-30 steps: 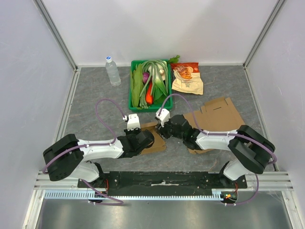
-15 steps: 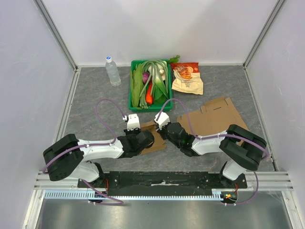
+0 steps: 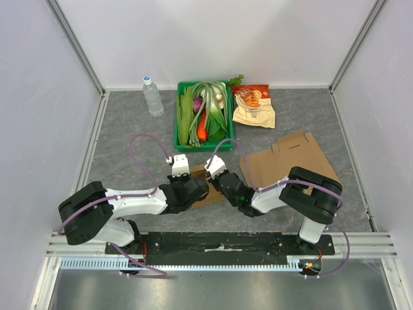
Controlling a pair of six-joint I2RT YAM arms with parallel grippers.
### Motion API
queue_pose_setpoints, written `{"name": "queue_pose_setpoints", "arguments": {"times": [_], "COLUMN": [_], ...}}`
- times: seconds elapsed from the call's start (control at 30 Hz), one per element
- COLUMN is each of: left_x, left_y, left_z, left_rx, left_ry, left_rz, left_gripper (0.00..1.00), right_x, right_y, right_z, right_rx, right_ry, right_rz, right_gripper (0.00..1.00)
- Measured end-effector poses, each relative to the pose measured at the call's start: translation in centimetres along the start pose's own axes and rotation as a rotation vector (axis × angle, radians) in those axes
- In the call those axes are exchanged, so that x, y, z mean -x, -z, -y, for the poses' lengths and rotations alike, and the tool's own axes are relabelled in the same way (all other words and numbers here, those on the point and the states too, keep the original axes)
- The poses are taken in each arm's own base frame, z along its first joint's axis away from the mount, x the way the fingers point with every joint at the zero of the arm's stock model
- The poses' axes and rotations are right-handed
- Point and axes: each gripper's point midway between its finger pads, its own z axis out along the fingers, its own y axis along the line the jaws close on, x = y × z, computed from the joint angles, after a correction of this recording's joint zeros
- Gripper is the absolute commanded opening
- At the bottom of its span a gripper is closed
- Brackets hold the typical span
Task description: Fold the paper box
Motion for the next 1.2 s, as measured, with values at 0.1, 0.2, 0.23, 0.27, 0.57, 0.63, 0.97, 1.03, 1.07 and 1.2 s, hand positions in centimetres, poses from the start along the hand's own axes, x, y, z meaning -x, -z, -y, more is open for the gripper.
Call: {"name": "queue_pose_setpoints", "arguments": {"times": [0.1,0.2,0.23,0.27,0.57,0.63,0.97,1.03,1.07,1.2], "left_x": [0.0,0.0,0.0,0.0,-0.1,-0.1,-0.1,-0.1,-0.1,-0.2], "left_y": [0.0,0.0,0.0,0.0,0.0,0.0,0.0,0.0,0.0,0.3], "left_z": [0.0,0.0,-0.1,-0.1,-0.2,-0.3,-1.0,-1.0,-1.0,-0.6], "left_rx": [0.001,0.001,0.001,0.002,0.006,0.012,0.031,0.030,0.030,0.014], "left_ry": [-0.001,-0.001,-0.002,-0.003,-0.004,-0.003,0.014,0.018,0.018,0.014], "left_rz": [0.000,0.000,0.000,0.000,-0.002,-0.001,-0.008,-0.009,-0.009,-0.009], "left_gripper": [0.02,0.02,0.02,0.02,0.02,0.02,0.02,0.02,0.02,0.02], "right_x": [-0.3,-0.2,-0.2,-0.2,0.0,0.0,0.0,0.0,-0.1,-0.4], "right_y": [-0.1,-0.2,-0.2,-0.2,-0.9,-0.8,0.3,0.3,0.3,1.0], "right_z": [0.0,0.2,0.3,0.4,0.4,0.2,-0.7,-0.7,-0.6,-0.4], "right_rx": [-0.014,-0.030,-0.039,-0.044,-0.184,-0.243,-0.366,-0.369,-0.367,-0.313], "right_ry": [0.003,-0.002,-0.004,-0.004,-0.029,-0.026,-0.083,-0.086,-0.086,-0.084], "right_rz": [-0.001,0.006,0.007,0.009,0.031,0.035,0.082,0.083,0.083,0.069], "right_gripper": [0.27,0.16,0.11,0.06,0.00,0.00,0.00,0.02,0.15,0.50]}}
